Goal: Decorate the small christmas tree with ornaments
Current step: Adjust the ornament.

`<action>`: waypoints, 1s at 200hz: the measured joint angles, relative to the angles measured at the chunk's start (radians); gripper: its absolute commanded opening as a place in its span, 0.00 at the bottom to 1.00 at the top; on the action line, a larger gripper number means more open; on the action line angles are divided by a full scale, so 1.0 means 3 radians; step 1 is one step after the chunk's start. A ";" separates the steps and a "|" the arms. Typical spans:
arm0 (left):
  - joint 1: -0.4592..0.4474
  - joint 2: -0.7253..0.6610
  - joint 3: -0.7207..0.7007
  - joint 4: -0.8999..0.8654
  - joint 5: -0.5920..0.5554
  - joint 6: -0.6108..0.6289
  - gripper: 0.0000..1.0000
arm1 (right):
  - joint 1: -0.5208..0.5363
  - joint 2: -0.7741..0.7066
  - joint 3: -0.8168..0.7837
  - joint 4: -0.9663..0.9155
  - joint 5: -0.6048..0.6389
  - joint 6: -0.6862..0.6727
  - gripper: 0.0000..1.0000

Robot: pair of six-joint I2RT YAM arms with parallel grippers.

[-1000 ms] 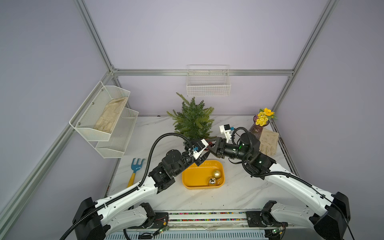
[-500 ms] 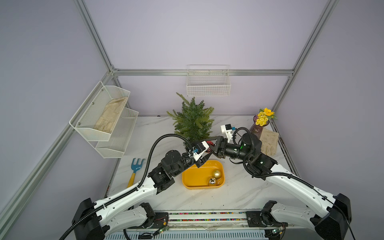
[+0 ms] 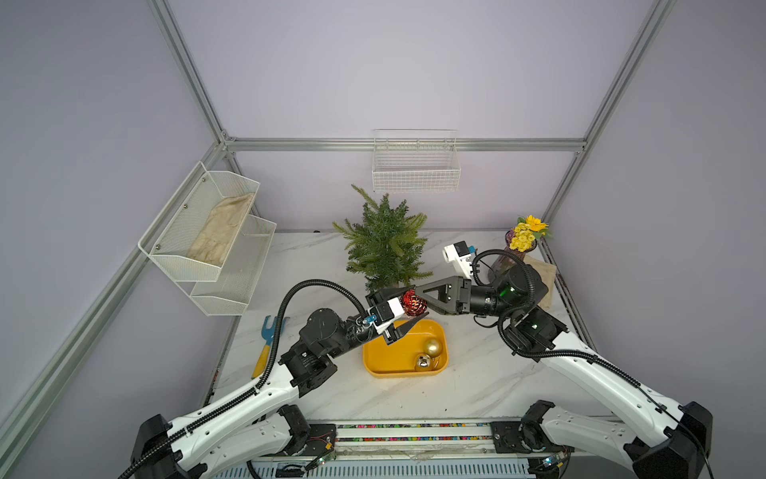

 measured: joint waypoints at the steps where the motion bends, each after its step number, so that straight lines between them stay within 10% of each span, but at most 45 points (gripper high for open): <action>1: 0.0000 0.0000 0.0000 0.0003 0.0015 0.0000 0.59 | 0.0000 0.0001 0.0000 0.0005 -0.0032 0.0001 0.83; 125: -0.0008 0.0061 0.0001 0.0131 0.0399 0.0076 0.59 | -0.0001 0.0018 -0.0001 -0.0051 -0.0683 -0.0102 0.67; 200: -0.0009 0.0086 0.0001 0.0154 0.0394 0.0086 0.59 | -0.0001 0.0019 -0.0009 -0.0056 -0.0760 -0.0114 0.74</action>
